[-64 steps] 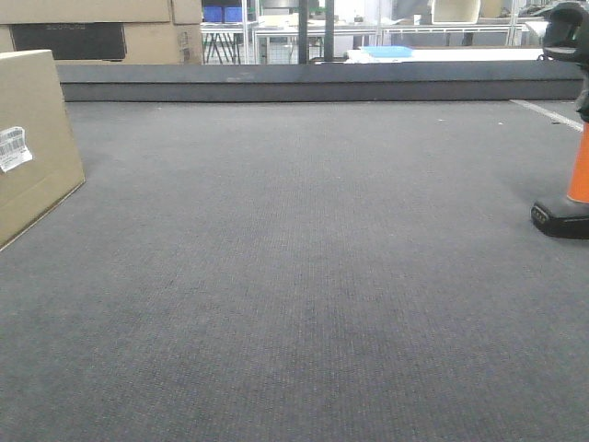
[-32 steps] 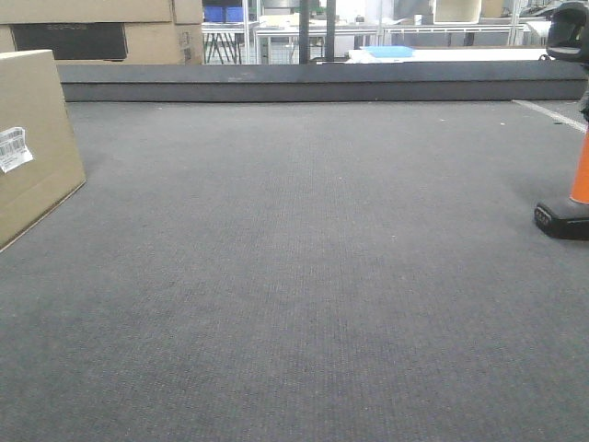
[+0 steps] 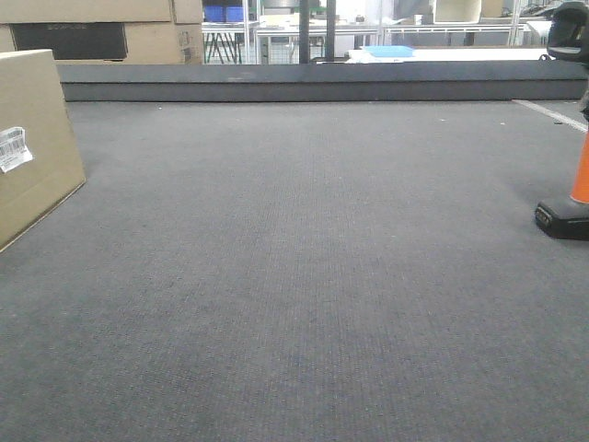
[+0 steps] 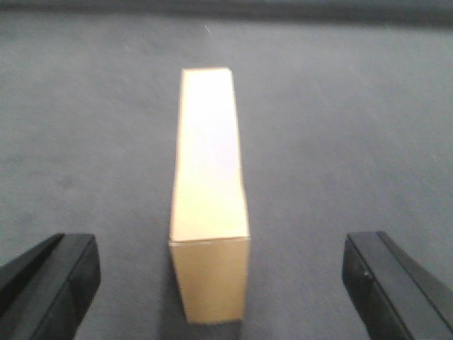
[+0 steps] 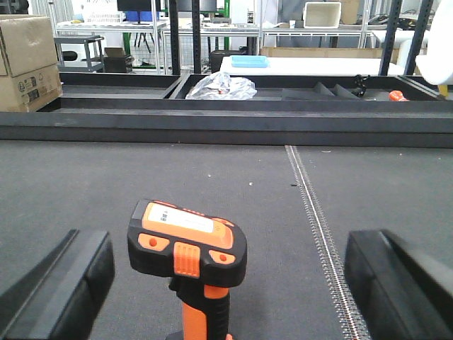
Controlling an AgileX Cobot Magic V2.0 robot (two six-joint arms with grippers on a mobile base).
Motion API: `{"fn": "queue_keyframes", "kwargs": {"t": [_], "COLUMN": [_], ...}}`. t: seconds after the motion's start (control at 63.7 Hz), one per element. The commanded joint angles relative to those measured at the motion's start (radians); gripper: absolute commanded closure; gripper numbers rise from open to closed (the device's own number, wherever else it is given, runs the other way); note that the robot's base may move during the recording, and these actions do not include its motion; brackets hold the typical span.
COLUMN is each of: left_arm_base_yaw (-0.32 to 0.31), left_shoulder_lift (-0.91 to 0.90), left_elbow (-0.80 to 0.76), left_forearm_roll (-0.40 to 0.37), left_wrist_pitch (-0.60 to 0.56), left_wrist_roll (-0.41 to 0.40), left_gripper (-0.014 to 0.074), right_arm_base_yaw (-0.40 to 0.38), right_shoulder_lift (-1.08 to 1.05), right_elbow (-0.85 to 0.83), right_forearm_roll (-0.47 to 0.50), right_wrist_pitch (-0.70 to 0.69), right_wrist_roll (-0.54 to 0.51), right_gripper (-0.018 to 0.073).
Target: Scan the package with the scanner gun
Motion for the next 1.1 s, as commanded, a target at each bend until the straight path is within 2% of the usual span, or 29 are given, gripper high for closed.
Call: {"fn": "queue_keyframes", "kwargs": {"t": [0.0, 0.204, 0.361, 0.424, 0.644, 0.738, 0.942, 1.084], "left_arm_base_yaw": [-0.029, -0.034, -0.001, 0.005, 0.005, 0.005, 0.02, 0.028], "left_shoulder_lift": [0.084, 0.327, 0.542, 0.606, 0.824, 0.884, 0.991, 1.026], "left_elbow": [-0.086, -0.335, -0.524, -0.58, -0.691, -0.694, -0.694, -0.694], "left_forearm_roll": [-0.009, -0.01, -0.012, -0.012, -0.01, -0.005, 0.056, 0.058], "left_wrist_pitch": [0.073, 0.264, 0.427, 0.451, 0.477, 0.484, 0.475, 0.447], "left_wrist_roll": [-0.003, -0.005, -0.017, -0.017, 0.034, 0.043, 0.051, 0.051], "left_gripper": [-0.0006, -0.0006, -0.0006, -0.0006, -0.0006, -0.0006, -0.0006, -0.0006], "right_arm_base_yaw": [0.001, 0.005, 0.025, 0.028, 0.028, 0.028, 0.028, 0.028], "right_shoulder_lift": [0.006, 0.006, 0.006, 0.006, 0.006, 0.006, 0.006, 0.006], "right_elbow": [-0.008, -0.008, -0.008, -0.008, -0.008, -0.008, -0.008, -0.008], "right_forearm_roll": [-0.008, -0.008, -0.008, -0.008, -0.008, -0.008, -0.008, -0.008], "right_wrist_pitch": [-0.002, 0.0, 0.0, 0.002, 0.006, 0.006, 0.006, 0.006], "right_wrist_roll": [0.001, 0.001, 0.001, 0.001, 0.001, 0.001, 0.001, 0.001], "right_gripper": [-0.001, -0.001, -0.001, -0.001, -0.001, -0.001, -0.001, -0.001]}}
